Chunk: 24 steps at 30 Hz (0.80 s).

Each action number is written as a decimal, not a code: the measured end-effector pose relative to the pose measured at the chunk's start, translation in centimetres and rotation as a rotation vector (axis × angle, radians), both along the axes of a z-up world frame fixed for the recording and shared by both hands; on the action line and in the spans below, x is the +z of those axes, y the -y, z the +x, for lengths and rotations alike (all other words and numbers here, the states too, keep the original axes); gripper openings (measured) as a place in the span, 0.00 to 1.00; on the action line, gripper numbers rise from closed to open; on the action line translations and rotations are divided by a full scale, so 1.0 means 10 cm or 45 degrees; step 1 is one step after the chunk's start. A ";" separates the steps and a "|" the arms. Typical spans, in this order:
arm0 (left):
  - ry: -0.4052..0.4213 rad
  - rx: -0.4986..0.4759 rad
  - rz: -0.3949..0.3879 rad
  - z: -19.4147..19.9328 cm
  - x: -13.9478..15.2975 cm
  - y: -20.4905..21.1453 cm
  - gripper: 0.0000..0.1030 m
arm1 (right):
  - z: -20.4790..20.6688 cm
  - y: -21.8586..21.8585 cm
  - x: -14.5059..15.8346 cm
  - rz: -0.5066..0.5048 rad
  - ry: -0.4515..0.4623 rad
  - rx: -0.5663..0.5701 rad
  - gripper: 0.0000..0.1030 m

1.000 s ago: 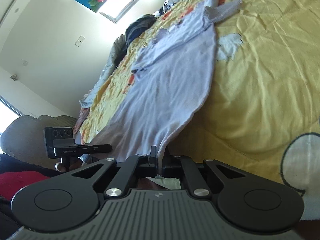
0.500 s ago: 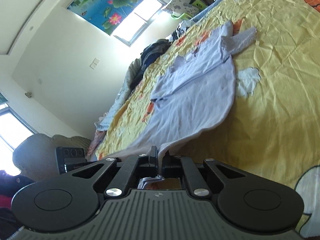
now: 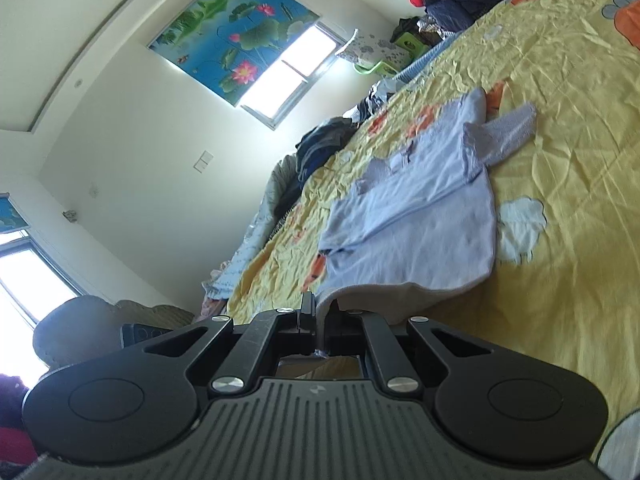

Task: Fold small clothes
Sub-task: 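Lift the held hem with both grippers and fold it over toward the collar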

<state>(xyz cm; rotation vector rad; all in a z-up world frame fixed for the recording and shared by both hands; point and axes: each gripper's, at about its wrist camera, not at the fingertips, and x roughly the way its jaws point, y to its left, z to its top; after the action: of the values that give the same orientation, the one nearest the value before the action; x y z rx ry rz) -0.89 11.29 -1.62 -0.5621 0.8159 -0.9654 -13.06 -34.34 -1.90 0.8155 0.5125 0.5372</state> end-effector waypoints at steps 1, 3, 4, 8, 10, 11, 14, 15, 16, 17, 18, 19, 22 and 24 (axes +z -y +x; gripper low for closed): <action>0.000 0.008 -0.005 0.02 0.01 0.01 0.04 | 0.02 0.01 0.01 0.002 0.007 -0.008 0.09; 0.009 0.022 -0.005 0.04 0.05 0.02 0.04 | 0.07 0.01 0.04 0.000 0.020 -0.021 0.09; 0.017 0.031 -0.005 0.06 0.07 0.03 0.04 | 0.10 0.02 0.05 0.003 0.025 -0.028 0.09; 0.035 0.066 -0.022 0.10 0.12 0.01 0.04 | 0.19 0.03 0.08 -0.011 0.045 -0.062 0.08; 0.037 0.089 -0.031 0.15 0.13 0.00 0.04 | 0.23 0.05 0.10 -0.005 0.056 -0.085 0.08; 0.038 0.099 -0.035 0.16 0.14 -0.01 0.04 | 0.25 0.07 0.10 -0.003 0.063 -0.100 0.08; 0.049 0.133 -0.051 0.24 0.20 -0.01 0.04 | 0.33 0.11 0.14 -0.003 0.080 -0.144 0.08; 0.054 0.141 -0.057 0.26 0.22 -0.01 0.04 | 0.35 0.12 0.14 0.000 0.086 -0.157 0.08; 0.058 0.149 -0.063 0.30 0.25 -0.01 0.04 | 0.38 0.13 0.16 0.002 0.093 -0.168 0.08; 0.063 0.152 -0.065 0.34 0.27 0.00 0.04 | 0.41 0.14 0.17 0.002 0.098 -0.176 0.08; 0.069 0.157 -0.064 0.37 0.29 0.01 0.04 | 0.44 0.14 0.18 0.000 0.104 -0.185 0.08; 0.075 0.163 -0.060 0.39 0.30 0.03 0.04 | 0.47 0.14 0.18 0.004 0.109 -0.192 0.08; 0.091 0.173 -0.047 0.46 0.34 0.07 0.04 | 0.56 0.15 0.21 0.012 0.118 -0.207 0.08; 0.096 0.175 -0.040 0.50 0.36 0.09 0.04 | 0.61 0.15 0.22 0.001 0.120 -0.214 0.09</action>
<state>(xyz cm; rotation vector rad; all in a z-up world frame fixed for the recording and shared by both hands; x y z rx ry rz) 4.13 10.44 1.99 -0.5976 0.6869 -0.8689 -6.95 -35.89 0.32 0.8215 0.3537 0.4185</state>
